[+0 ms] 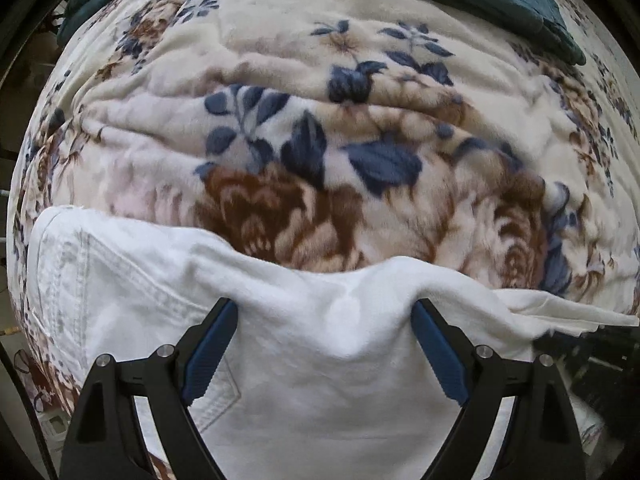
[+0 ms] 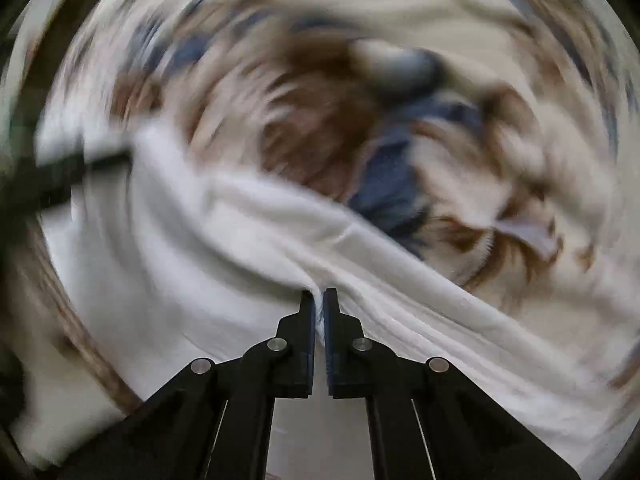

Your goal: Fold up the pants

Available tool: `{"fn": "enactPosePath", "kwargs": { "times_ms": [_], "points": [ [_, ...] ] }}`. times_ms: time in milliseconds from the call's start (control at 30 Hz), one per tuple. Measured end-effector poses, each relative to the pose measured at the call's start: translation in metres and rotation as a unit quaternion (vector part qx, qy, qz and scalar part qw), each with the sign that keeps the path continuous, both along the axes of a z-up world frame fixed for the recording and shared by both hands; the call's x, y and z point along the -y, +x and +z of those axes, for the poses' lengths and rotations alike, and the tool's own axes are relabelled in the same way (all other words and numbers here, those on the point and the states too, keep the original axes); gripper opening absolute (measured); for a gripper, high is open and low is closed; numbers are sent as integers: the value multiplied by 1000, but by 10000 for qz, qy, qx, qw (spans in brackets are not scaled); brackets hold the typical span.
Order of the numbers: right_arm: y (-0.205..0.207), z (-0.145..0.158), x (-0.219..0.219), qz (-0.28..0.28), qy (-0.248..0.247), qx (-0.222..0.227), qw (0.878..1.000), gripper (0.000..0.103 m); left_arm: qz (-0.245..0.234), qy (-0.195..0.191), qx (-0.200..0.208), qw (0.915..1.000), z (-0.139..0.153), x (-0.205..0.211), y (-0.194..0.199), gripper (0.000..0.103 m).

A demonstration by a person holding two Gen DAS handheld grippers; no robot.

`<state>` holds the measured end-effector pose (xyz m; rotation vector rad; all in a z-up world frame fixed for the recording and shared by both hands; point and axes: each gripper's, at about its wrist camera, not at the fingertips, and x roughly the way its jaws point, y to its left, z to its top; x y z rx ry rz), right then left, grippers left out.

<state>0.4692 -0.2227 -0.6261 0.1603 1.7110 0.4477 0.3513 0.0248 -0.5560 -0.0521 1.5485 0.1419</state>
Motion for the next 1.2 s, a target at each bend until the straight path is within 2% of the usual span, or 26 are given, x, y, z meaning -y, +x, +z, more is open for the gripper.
{"fn": "enactPosePath", "kwargs": {
  "times_ms": [67, 133, 200, 233, 300, 367, 400, 433, 500, 600, 667, 733, 767, 833, 900, 967, 1033, 1133, 1200],
  "points": [
    [8, -7, 22, -635, 405, -324, 9966, 4, -49, -11, -15, 10000, -1, 0, 5, 90],
    [9, -17, 38, -993, 701, -653, 9904, 4, -163, 29, -32, 9999, -4, -1, 14, 90],
    [9, -35, 60, -1651, 978, -1105, 9752, 4, -198, -49, -85, 9998, -7, 1, 21, 90],
    [11, -36, 66, -1777, 1003, -1145, 9722, 4, -190, -79, -110, 9997, -8, 1, 25, 90],
    [11, -21, 61, -1556, 758, -832, 9814, 10, -150, -53, -107, 9998, -9, 0, 38, 90],
    [9, 1, 64, -1373, 384, -378, 9891, 13, -164, 218, 7, 9996, -9, -1, 55, 90],
    [8, 12, 74, -1347, 115, -170, 9907, 14, -216, 403, 13, 9990, -12, -4, 64, 90],
    [6, 21, 85, -1390, -8, -75, 9903, 14, -215, 393, -59, 9990, -14, -8, 76, 89],
    [-1, 37, 98, -1428, 17, -49, 9897, 14, -85, 189, -54, 9998, -10, -15, 82, 89],
    [-21, 53, 103, -1380, 79, -170, 9903, 14, -148, 154, 75, 9997, 8, -16, 75, 89],
    [-37, 46, 97, -1416, 161, -495, 9886, 14, -182, 115, 133, 9997, 17, -12, 68, 89],
    [-42, 22, 65, -1335, 155, -745, 9881, 14, -229, 38, 140, 9996, 22, -4, 60, 89],
    [-41, 8, 55, -1377, -46, -728, 9878, 14, -262, -1, 146, 9996, 22, 1, 55, 89],
    [-37, -14, 64, -1677, -399, -563, 9834, 10, -363, -17, 154, 9992, 18, 16, 41, 89],
    [-35, -29, 79, -2370, -180, -642, 9692, 9, -539, 98, 96, 9985, 5, 28, 42, 89],
    [-41, -25, 82, -2503, -103, -548, 9666, 10, -632, 299, 43, 9975, -11, 36, 41, 89],
    [-50, -13, 84, -2392, 59, -445, 9699, 14, -655, 379, -107, 9971, -28, 37, 45, 90],
    [-73, 18, 114, -2611, 141, -287, 9648, 24, -540, 252, -42, 9982, -20, 35, 53, 90],
    [-91, 47, 158, -3087, -60, 27, 9511, 49, -518, 88, 133, 9985, 1, 37, 55, 90]
  ]
}}
